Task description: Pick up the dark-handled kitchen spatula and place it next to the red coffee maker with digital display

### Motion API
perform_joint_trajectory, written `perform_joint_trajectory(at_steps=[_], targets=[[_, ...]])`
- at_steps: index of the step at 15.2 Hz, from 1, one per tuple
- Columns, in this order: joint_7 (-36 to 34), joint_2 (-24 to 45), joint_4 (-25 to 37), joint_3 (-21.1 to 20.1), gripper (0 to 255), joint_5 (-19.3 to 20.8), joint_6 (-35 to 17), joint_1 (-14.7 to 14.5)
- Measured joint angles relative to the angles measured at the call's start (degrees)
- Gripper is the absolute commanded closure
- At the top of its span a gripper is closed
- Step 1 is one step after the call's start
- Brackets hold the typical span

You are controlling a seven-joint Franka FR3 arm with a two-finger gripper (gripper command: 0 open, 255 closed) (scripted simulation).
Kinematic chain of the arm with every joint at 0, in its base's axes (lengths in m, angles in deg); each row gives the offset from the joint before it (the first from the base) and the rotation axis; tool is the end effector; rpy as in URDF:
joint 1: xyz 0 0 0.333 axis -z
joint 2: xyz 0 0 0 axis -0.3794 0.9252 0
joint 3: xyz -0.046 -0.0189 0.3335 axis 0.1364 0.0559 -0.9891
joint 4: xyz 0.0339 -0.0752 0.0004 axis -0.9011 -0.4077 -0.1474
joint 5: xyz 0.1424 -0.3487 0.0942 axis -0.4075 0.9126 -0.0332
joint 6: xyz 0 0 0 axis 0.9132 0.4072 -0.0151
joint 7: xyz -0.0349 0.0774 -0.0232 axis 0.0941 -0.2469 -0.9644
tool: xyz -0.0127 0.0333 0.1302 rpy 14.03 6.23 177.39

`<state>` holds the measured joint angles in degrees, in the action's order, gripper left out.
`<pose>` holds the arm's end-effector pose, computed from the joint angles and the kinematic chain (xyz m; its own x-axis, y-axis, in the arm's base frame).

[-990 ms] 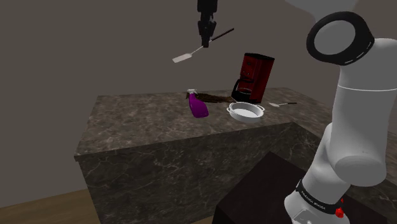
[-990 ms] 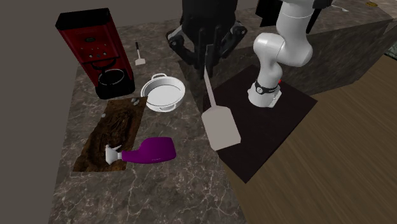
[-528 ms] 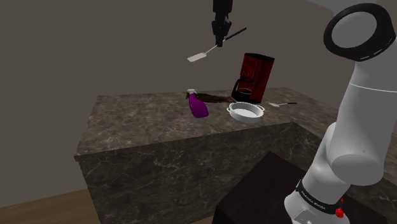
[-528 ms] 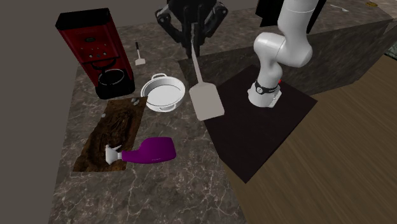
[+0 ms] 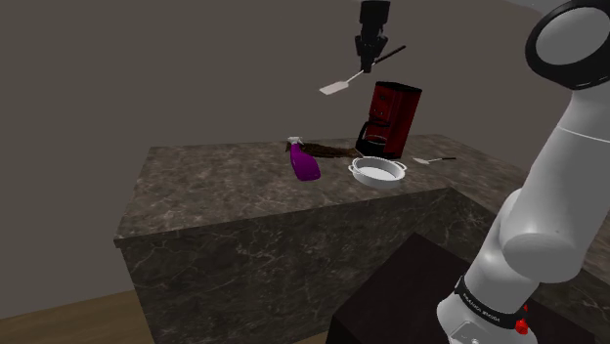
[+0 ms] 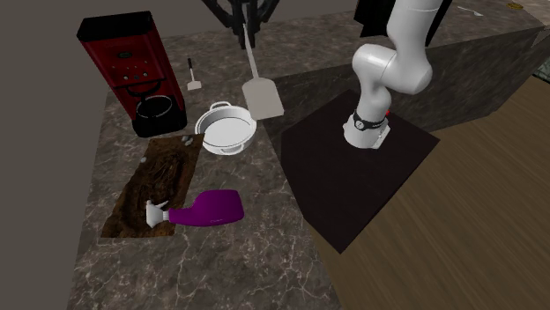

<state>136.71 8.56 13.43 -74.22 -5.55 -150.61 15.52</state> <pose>0.5086 -0.0725 0.7116 0.4020 0.9132 -0.0665 0.9153 -0.4028 0.0007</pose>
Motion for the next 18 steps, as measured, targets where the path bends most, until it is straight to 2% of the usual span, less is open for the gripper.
perform_joint_trajectory(at_steps=[6, 11, 18], targets=[[8.2, -2.9, -3.9, 4.2, 255, 1.0, -1.7, 3.9], [15.3, -2.8, -3.7, 7.9, 255, 1.2, -2.0, 7.2], [26.5, 0.4, -0.3, 13.9, 255, -0.2, -2.4, 12.8]])
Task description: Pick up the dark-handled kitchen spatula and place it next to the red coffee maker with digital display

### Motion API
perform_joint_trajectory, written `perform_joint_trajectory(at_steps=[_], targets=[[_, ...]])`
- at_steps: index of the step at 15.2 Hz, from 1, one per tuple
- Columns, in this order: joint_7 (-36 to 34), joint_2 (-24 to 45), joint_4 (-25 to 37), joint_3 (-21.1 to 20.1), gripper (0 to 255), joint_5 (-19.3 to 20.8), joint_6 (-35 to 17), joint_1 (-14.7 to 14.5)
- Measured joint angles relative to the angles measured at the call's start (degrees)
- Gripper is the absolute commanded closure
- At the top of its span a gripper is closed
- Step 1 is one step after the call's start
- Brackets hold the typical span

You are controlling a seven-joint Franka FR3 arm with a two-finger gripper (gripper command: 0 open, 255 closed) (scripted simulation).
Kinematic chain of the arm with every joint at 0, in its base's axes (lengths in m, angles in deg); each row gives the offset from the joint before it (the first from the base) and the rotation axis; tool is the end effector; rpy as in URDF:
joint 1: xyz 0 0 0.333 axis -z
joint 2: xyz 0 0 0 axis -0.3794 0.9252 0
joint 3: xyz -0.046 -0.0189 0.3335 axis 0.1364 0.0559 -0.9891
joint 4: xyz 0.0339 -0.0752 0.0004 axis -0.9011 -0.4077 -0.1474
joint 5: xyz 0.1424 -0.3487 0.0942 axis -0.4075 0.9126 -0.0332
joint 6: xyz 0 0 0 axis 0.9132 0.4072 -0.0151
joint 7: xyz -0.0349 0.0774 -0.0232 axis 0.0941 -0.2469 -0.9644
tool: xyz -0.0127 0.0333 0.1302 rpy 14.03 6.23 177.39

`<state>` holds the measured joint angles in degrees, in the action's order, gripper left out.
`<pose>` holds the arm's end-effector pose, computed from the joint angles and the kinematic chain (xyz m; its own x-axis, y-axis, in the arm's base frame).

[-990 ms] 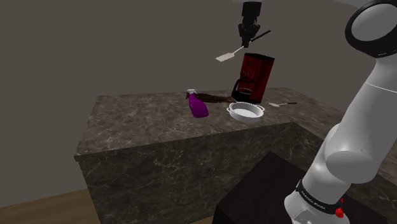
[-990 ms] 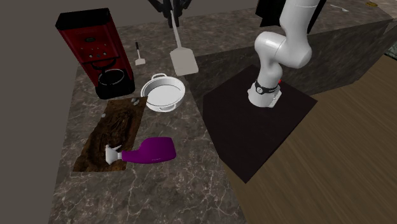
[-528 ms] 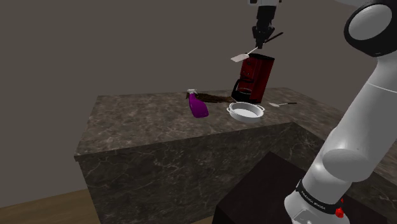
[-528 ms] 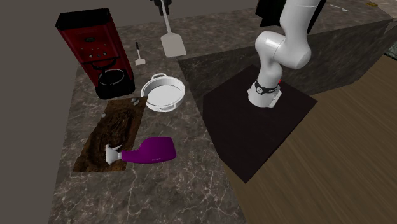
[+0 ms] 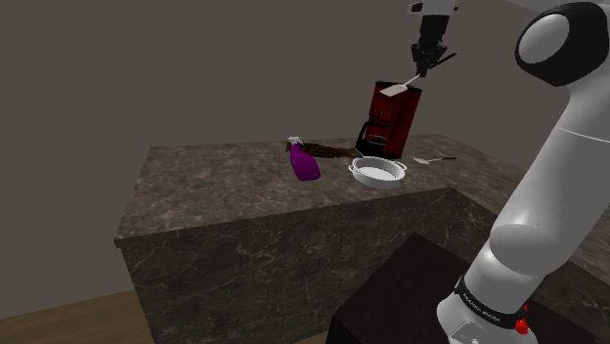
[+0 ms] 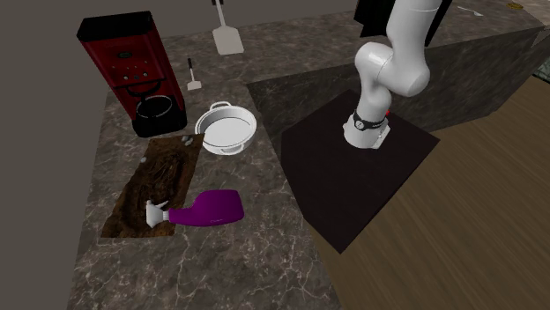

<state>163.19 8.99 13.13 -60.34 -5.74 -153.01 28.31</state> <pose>0.4301 -0.2959 0.7096 0.4027 0.9130 -0.0662 0.9150 -0.4035 0.0004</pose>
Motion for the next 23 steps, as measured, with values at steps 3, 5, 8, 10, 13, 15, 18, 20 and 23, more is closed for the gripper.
perform_joint_trajectory(at_steps=[3, 5, 8, 10, 13, 15, 18, 20, 23], targets=[[5.1, 2.8, 3.1, 2.7, 255, -1.6, 0.3, 2.9], [8.6, 5.1, 5.5, 4.3, 255, -3.0, 0.7, 5.2], [14.4, 9.8, 10.9, 6.9, 255, -6.1, 1.8, 9.7], [15.8, 10.0, 10.0, 7.3, 255, -6.3, 0.8, 10.5], [15.6, 8.6, 6.1, 7.2, 255, -5.5, -1.9, 9.9], [15.1, 7.4, 2.9, 7.1, 255, -4.7, -4.0, 9.4], [14.4, 5.6, -1.6, 6.8, 255, -3.6, -7.1, 8.6], [14.0, 4.7, -4.2, 6.6, 255, -3.1, -8.9, 8.2], [13.5, 3.4, -7.9, 6.4, 255, -2.3, -11.5, 7.8]])
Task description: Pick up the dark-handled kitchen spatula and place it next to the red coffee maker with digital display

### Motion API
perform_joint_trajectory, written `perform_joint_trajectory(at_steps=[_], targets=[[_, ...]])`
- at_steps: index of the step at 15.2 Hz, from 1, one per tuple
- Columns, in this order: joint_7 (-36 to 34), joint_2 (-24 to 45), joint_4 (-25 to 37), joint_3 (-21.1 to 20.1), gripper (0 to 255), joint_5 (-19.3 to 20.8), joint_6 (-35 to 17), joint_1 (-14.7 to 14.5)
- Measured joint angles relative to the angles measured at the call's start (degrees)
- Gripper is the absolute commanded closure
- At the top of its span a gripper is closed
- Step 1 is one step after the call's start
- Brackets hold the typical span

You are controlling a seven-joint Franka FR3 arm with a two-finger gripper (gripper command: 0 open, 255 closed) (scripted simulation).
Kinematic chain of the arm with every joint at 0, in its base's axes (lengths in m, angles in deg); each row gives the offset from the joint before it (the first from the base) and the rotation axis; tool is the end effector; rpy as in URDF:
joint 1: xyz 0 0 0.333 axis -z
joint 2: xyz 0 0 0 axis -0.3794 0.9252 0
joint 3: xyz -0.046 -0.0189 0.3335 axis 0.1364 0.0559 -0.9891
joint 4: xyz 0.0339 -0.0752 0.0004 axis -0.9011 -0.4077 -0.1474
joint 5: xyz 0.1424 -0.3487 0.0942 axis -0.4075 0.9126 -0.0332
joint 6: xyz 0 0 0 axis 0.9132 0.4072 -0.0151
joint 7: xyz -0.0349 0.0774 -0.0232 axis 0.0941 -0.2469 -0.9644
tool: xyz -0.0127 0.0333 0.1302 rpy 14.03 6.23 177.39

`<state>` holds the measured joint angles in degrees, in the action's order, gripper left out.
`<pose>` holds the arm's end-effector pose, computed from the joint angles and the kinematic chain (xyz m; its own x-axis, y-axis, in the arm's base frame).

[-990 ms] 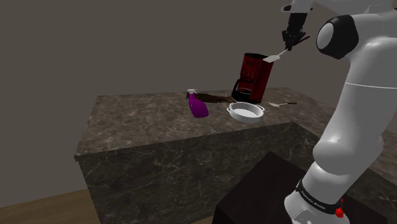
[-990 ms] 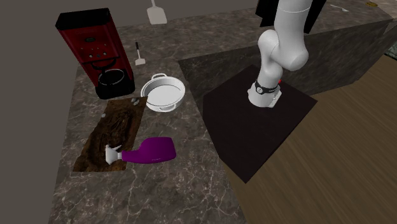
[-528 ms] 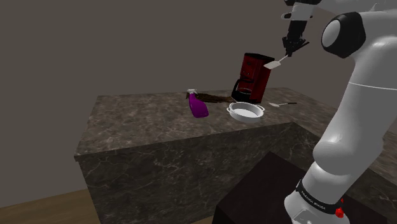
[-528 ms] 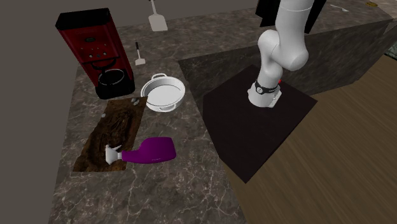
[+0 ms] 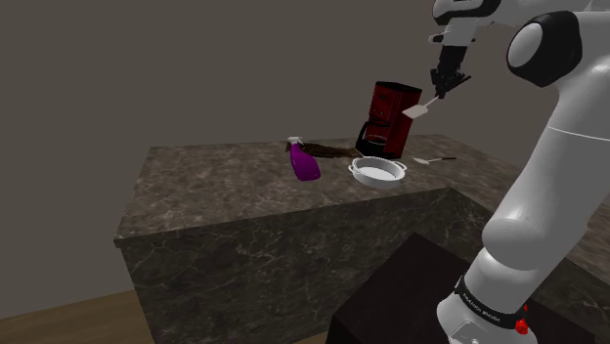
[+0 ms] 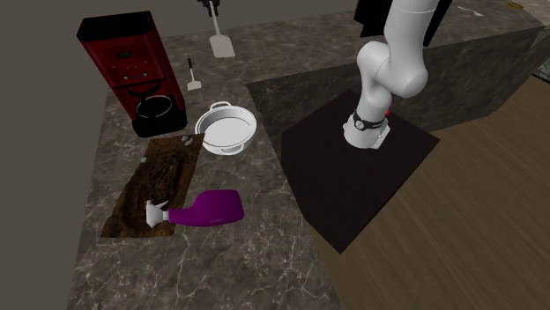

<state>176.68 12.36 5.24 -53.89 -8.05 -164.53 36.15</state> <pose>0.3861 -0.4144 0.6389 0.4012 0.9136 -0.0663 0.9156 -0.4020 0.0002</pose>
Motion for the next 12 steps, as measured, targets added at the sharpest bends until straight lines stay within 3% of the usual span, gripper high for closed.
perform_joint_trajectory(at_steps=[12], targets=[[-1.6, -2.6, -12.3, -0.5, 255, 1.5, -10.1, -0.8]])
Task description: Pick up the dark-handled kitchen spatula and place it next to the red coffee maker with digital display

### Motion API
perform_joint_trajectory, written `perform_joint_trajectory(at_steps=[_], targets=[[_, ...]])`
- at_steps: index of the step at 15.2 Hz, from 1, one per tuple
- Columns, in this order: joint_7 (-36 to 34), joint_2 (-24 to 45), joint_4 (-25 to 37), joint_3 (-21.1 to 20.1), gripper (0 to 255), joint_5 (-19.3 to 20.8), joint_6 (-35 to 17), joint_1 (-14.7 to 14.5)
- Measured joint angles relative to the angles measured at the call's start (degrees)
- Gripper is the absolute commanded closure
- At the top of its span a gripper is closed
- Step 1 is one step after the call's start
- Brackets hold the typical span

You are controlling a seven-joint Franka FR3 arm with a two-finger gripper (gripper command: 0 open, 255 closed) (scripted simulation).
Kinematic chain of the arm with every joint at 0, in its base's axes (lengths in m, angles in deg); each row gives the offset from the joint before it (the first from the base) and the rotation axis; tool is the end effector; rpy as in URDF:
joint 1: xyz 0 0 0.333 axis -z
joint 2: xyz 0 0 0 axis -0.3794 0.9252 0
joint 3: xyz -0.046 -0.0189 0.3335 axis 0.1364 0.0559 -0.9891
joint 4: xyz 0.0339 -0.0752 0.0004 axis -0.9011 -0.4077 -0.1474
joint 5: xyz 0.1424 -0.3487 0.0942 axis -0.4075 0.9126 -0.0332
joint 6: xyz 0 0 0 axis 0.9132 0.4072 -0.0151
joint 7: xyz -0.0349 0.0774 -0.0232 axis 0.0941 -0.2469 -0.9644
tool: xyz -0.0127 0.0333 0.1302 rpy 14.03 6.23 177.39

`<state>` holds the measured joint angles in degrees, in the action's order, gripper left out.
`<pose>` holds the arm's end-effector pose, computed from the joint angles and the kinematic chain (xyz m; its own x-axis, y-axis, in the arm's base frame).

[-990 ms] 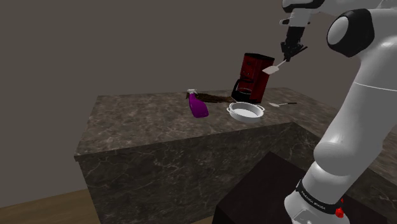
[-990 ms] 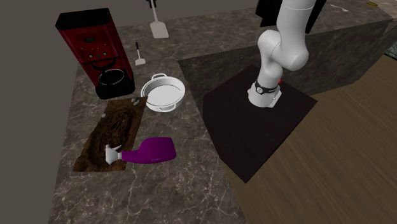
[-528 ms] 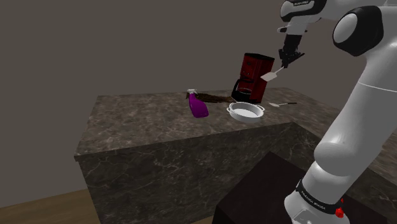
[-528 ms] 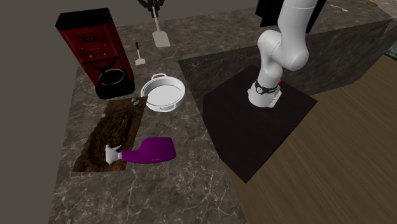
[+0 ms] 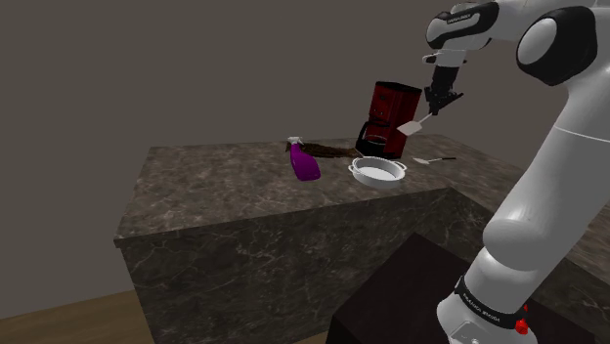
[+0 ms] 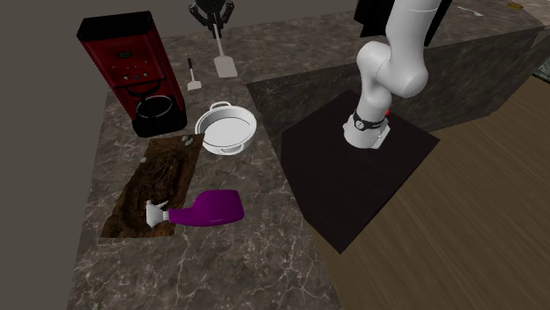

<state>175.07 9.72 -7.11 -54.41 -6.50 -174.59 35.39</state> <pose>0.3864 -0.4140 0.5750 0.4009 0.9137 -0.0662 0.9157 -0.4018 -0.0003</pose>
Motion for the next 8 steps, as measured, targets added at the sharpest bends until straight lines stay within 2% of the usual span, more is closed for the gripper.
perform_joint_trajectory(at_steps=[8], targets=[[-0.5, -0.4, -6.7, 0.0, 255, 0.3, -6.3, -0.1]])
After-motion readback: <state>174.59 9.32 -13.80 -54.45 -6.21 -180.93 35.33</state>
